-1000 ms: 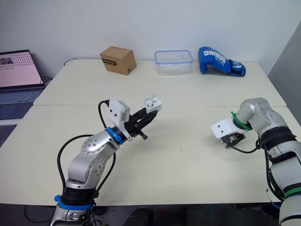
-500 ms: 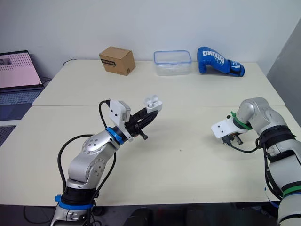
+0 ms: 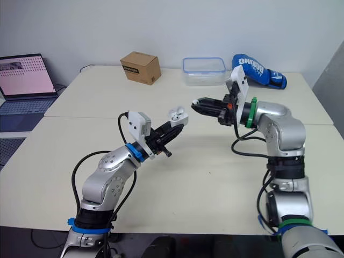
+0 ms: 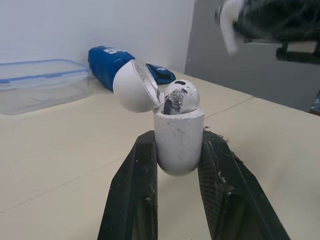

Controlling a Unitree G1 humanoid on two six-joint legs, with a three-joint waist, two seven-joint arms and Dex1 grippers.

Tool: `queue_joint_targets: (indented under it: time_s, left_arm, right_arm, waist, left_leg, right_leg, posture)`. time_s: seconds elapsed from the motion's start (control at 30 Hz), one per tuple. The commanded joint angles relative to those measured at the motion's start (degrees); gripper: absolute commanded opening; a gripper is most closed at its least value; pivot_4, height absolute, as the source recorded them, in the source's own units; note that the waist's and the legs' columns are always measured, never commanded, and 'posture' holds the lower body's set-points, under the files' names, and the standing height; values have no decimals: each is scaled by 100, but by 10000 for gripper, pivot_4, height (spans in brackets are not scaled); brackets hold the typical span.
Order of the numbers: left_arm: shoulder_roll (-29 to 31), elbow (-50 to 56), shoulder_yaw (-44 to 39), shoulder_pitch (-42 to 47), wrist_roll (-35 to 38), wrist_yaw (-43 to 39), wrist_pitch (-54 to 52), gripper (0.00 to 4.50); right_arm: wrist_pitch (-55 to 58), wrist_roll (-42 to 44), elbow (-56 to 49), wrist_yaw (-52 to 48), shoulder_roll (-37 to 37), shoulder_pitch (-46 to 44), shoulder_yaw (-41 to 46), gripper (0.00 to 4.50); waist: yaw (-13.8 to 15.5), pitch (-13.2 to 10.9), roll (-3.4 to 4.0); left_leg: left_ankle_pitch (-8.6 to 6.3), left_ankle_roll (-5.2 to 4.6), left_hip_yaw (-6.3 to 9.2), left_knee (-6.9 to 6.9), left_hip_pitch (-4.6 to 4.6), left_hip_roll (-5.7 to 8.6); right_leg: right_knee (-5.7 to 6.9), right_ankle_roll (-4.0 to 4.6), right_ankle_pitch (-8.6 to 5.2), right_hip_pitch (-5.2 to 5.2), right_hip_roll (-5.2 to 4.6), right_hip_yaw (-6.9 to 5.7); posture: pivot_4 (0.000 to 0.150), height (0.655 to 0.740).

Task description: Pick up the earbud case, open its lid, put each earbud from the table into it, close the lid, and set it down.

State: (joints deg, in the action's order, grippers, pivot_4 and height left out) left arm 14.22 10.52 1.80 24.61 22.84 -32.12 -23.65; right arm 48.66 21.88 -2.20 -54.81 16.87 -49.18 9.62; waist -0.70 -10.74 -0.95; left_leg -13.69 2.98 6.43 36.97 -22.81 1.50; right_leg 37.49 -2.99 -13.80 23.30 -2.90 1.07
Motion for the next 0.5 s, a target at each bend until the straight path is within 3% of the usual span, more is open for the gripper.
queue_joint_targets:
  time_s: [0.03,0.27,0.5]
  left_arm:
    - [3,94,-29,262,193,-156,-49,7218]
    - [2,129,1,426,338,-299,-182,7218]
    - [10,199,-15,488,431,-374,-223,7218]
  right_arm:
    - [88,317,-747,866,-281,137,189,3834]
    - [-137,502,-979,1456,-423,389,-41,3834]
    - [-372,563,-1057,1408,-85,692,-333,3834]
  waist:
    - [-1,0,0]
    - [-83,0,0]
    - [-103,0,0]
  left_leg:
    - [0,0,0,0,1,0]
    - [0,-1,-5,-1,7,-4]
    - [0,-2,-5,-2,9,-10]
  right_leg:
    - [3,0,0,0,0,0]
    - [15,-1,-2,3,4,0]
    - [19,0,-2,4,10,1]
  posture:
    - [1500,7400]
    - [1500,7400]
    - [1500,7400]
